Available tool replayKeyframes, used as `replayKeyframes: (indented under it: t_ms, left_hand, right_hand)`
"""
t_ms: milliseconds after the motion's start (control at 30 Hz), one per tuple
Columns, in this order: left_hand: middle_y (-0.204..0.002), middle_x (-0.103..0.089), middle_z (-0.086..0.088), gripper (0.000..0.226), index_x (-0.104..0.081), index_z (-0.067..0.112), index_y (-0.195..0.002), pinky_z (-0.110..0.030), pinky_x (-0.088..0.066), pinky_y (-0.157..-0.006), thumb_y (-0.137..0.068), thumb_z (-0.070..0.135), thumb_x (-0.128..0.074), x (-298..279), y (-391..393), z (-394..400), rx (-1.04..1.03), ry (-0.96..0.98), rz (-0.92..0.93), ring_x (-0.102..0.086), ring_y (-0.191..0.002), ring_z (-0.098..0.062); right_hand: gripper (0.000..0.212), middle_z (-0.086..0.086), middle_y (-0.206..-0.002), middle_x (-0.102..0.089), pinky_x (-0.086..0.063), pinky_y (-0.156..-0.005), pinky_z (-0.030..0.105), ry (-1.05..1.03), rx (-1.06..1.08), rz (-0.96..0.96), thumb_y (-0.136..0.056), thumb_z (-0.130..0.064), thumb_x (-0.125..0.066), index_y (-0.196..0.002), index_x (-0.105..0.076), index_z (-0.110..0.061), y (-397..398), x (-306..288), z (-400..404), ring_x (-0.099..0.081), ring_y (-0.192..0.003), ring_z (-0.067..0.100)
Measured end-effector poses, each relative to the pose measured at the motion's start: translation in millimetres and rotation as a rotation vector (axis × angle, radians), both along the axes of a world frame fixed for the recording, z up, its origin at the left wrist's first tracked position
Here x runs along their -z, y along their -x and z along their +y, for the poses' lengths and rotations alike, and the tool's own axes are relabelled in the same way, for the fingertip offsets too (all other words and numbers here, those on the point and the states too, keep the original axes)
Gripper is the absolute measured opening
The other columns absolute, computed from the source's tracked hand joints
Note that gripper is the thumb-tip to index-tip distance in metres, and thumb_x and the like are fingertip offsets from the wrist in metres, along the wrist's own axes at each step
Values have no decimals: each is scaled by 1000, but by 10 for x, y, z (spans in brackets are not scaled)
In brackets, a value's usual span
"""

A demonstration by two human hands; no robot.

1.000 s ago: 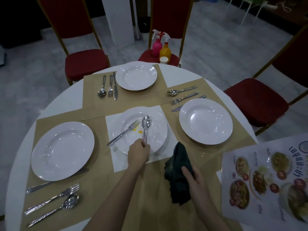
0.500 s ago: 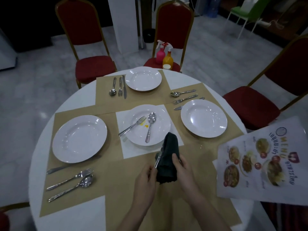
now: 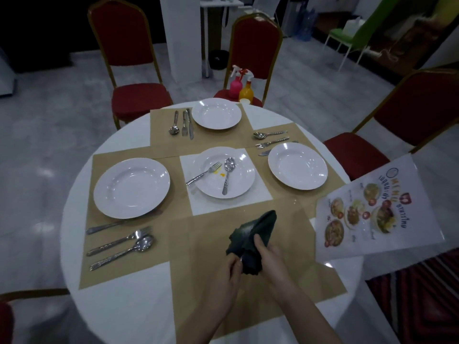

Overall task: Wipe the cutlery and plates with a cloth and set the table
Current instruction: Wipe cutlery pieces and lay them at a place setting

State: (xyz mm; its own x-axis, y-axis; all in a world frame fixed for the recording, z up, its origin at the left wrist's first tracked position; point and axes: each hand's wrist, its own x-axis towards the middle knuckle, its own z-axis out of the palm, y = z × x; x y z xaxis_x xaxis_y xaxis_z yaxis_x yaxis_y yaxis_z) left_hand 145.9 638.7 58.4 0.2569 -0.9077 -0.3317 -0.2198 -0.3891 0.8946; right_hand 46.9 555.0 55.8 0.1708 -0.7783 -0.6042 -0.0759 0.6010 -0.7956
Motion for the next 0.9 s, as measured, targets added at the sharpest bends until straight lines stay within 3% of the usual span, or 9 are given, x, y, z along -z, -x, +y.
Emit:
replayKeyframes:
  t_ms: [133,367,467,567,800,900]
  left_hand:
    - [-71,-51,4,24,-52,14,-80,-16,-33,-55,-101,18,-42,-51,59,32,-9,-1,-35,-42,-59,0]
    - [-64,-49,8,26,-51,17,-77,-20,-30,-52,-101,19,-41,-197,195,-52,-64,-68,-55,-41,-58,-6]
    - [-63,-52,8,30,-49,19,-70,-23,-32,-54,-100,18,-43,-170,253,-80,-118,-60,-80,-43,-58,-6]
    - [-66,-51,1,30,-45,15,-70,-28,-31,-57,-100,19,-42,-108,306,-113,-185,-65,-81,-42,-60,-10]
    - [-60,-48,9,28,-51,16,-73,-25,-30,-53,-99,19,-43,-131,551,-150,-178,-69,-67,-41,-56,-8]
    - [-61,-49,6,29,-49,14,-70,-28,-31,-55,-99,17,-43,-101,527,-178,-267,-58,-55,-42,-58,-11]
  right_hand:
    - [37,17,-99,-72,-57,-81,43,-62,90,61,-90,-33,-65,-109,-65,-1,-55,116,-68,-70,-91,31]
    - [40,18,-102,-67,-54,-74,37,-129,183,50,-90,-31,-66,-111,-60,2,57,172,-432,-65,-92,32]
    - [40,15,-101,-70,-56,-70,35,-100,98,20,-87,-37,-68,-110,-62,-4,127,158,-389,-68,-90,29]
    - [33,12,-99,-73,-57,-81,39,-95,-47,-38,-88,-35,-67,-108,-66,-8,112,150,-204,-70,-91,27]
    - [36,13,-96,-70,-55,-81,40,-90,99,8,-88,-31,-68,-108,-64,-2,295,259,-609,-66,-91,30]
    - [32,12,-99,-71,-56,-85,41,-67,-33,-29,-88,-34,-68,-106,-65,-8,231,230,-521,-68,-94,28]
